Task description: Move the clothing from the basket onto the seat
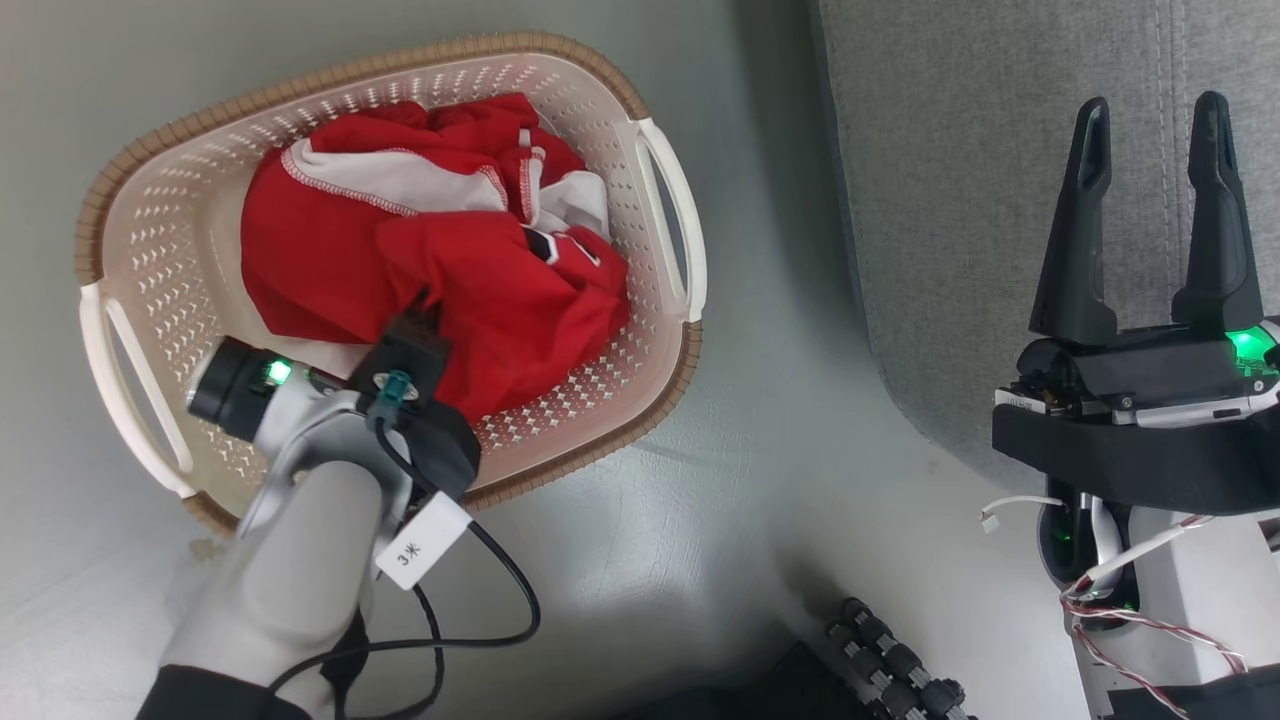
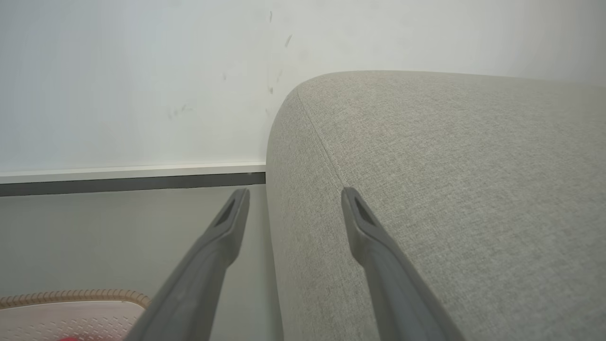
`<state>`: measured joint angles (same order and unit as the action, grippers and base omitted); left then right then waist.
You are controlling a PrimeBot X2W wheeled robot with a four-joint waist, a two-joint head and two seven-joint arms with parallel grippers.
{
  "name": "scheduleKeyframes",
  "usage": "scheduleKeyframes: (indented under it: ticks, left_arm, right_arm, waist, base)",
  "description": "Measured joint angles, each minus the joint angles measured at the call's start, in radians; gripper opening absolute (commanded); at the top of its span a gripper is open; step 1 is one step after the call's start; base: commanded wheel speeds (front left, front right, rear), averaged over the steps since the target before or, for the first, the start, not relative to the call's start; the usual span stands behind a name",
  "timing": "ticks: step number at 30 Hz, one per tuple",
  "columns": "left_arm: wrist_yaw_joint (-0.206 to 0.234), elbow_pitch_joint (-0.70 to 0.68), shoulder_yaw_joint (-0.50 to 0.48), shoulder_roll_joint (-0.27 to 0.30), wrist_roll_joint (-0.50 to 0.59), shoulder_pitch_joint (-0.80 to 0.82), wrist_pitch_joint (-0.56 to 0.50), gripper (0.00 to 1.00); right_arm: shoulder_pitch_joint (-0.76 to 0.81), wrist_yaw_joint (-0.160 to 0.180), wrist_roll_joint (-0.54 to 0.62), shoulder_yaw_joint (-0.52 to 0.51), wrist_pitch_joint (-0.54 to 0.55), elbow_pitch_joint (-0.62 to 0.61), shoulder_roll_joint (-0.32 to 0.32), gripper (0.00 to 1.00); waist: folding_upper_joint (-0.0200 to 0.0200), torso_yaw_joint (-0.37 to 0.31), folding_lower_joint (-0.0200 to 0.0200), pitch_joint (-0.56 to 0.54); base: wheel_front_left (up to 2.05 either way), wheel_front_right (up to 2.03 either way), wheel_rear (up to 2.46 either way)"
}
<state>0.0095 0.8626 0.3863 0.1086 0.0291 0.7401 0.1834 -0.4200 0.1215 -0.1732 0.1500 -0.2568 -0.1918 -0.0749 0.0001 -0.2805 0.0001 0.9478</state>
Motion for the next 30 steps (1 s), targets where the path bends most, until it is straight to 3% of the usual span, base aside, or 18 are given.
scheduleKeyframes:
  ticks: [14,30]
  left_arm:
    - [-0.038,0.011,-0.006,-0.042,-0.046,-0.009,0.058,0.0]
    - [-0.09,-0.04,0.039,-0.061,-0.098,-0.05,0.066,0.0]
  right_arm:
    - [-0.016,-0.014,0.006,-0.02,0.0,0.102,0.004,1.0]
    - [0.014,-0.034,0.016,-0.068,0.0,0.229,-0.025,1.0]
  waist:
    - [-0.0002,0.027,0.0,-0.084]
    - [-0.0002,0.12,-0.0003,-0.269]
  base:
    - [0.0,0.0,0.0]
    - [0.0,0.0,0.0]
